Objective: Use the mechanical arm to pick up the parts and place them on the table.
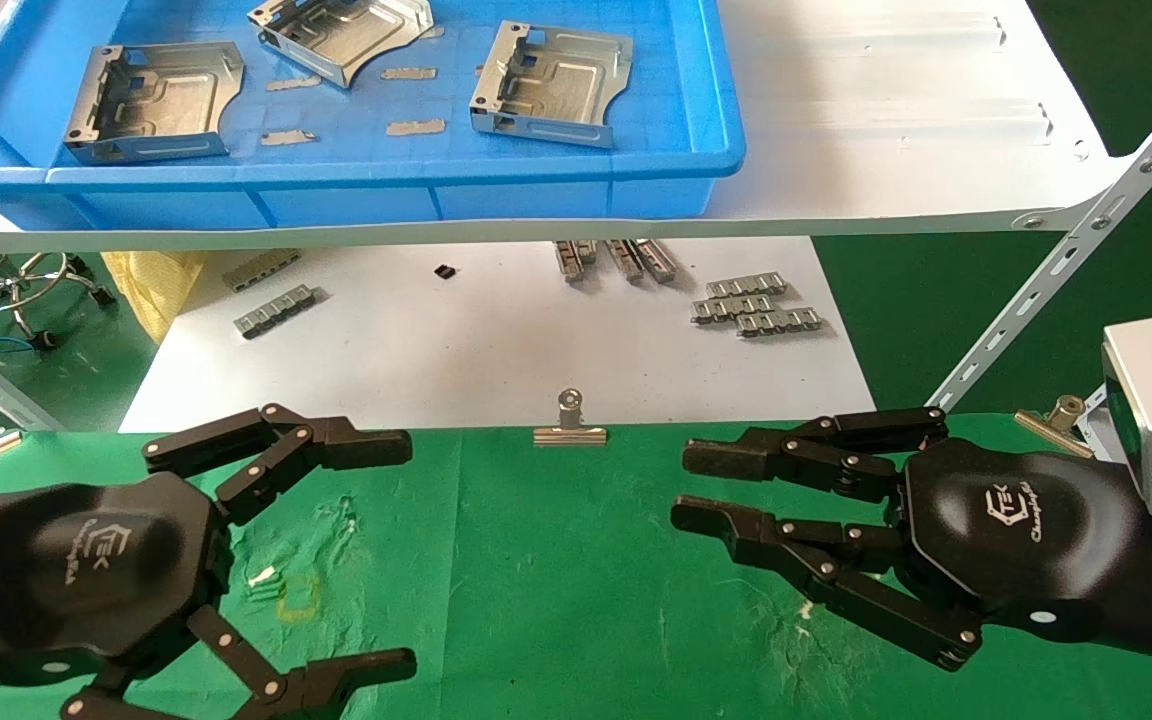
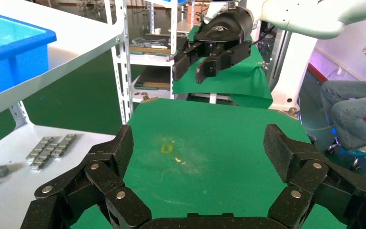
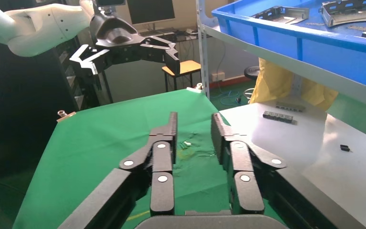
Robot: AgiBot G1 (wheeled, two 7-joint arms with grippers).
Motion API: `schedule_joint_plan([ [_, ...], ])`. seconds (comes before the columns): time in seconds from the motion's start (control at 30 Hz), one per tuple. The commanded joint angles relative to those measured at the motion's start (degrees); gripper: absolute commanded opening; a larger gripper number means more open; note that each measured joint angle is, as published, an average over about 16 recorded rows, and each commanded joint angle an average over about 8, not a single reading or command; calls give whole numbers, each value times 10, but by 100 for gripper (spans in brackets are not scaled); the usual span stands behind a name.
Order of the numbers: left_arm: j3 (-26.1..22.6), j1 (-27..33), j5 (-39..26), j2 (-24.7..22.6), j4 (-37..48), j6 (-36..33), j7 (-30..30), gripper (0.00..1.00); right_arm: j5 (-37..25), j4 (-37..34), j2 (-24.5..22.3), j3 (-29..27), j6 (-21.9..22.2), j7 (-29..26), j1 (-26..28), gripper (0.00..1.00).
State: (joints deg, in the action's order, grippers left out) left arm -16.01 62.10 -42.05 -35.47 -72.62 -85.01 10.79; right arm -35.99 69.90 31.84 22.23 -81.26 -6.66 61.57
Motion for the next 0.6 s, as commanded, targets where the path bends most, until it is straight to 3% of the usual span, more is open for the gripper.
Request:
schedule_joint_plan([
  [0.03,1,-3,1,1,-2,-1,0,100,0,0,0,0,0,0,0,0],
  [0.27,-4,66,-22,-37,74,37,3,100,0,0,0,0,0,0,0,0],
  [0.6,-48,326,-141,-161,354,146,-15,100,0,0,0,0,0,0,0,0],
])
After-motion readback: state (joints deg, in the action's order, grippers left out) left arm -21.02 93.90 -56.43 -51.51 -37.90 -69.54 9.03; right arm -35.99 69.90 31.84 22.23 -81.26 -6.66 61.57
